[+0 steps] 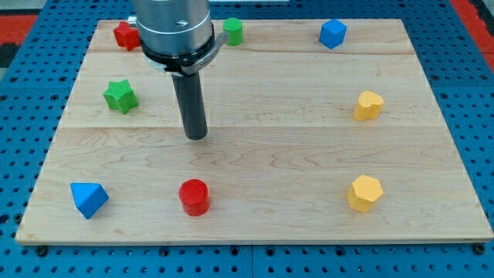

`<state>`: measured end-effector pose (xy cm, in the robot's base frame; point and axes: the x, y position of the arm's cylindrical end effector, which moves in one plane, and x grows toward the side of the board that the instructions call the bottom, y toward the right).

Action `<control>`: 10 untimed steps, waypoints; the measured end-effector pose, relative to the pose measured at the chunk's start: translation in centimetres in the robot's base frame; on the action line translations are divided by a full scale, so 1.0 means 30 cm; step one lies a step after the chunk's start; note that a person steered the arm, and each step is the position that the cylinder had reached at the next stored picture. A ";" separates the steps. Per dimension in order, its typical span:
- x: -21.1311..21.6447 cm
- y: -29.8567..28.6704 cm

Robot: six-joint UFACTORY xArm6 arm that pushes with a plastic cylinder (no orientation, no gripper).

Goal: Move the yellow hexagon bottom left to the yellow heart

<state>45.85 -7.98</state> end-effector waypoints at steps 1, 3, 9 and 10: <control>0.001 0.000; 0.001 0.008; 0.416 0.780; 0.249 0.873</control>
<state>53.31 18.21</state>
